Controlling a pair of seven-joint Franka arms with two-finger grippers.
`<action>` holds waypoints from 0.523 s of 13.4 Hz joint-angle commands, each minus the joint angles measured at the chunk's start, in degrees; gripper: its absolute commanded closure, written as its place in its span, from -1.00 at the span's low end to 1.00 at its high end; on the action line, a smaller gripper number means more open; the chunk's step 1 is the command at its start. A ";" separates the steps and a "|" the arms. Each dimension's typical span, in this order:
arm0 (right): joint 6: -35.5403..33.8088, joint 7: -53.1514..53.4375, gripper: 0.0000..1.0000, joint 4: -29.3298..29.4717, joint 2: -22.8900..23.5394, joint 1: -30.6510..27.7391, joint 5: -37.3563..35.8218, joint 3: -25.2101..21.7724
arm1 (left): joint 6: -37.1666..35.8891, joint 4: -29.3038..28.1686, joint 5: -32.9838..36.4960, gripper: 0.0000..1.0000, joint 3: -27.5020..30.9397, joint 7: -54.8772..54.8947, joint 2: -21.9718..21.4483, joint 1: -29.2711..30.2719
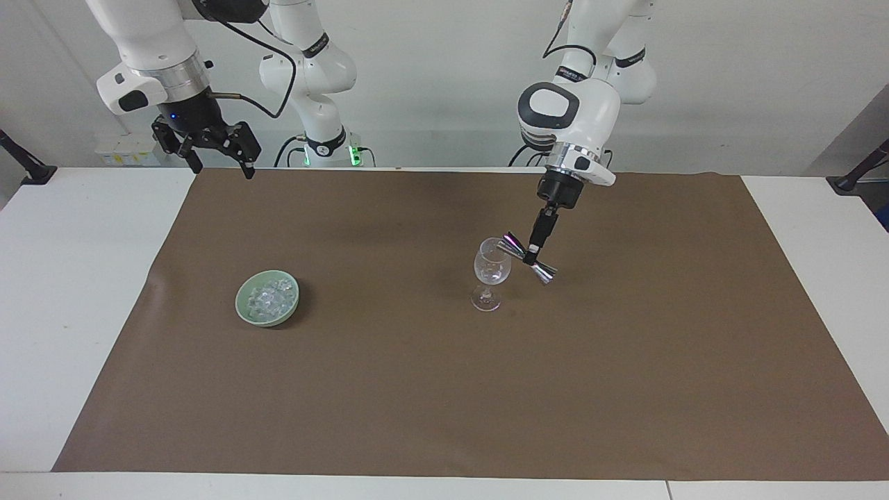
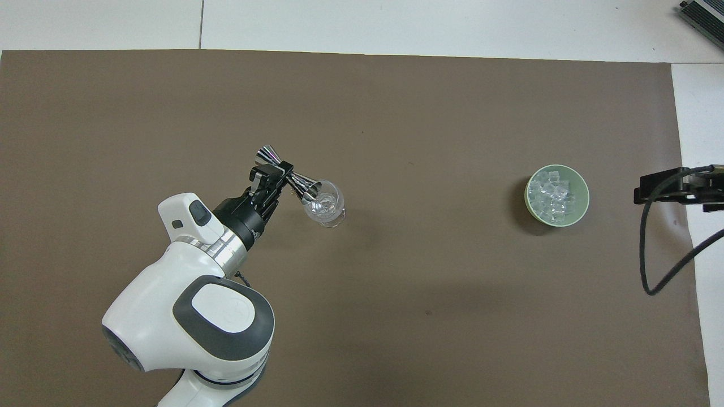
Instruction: Pour wine and add ice with both arms
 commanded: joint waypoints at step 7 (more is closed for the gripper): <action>0.46 -0.80 -1.00 -1.59 -1.37 -0.09 0.05 0.11 | 3.63 2.20 0.66 1.00 0.61 4.53 0.96 -2.34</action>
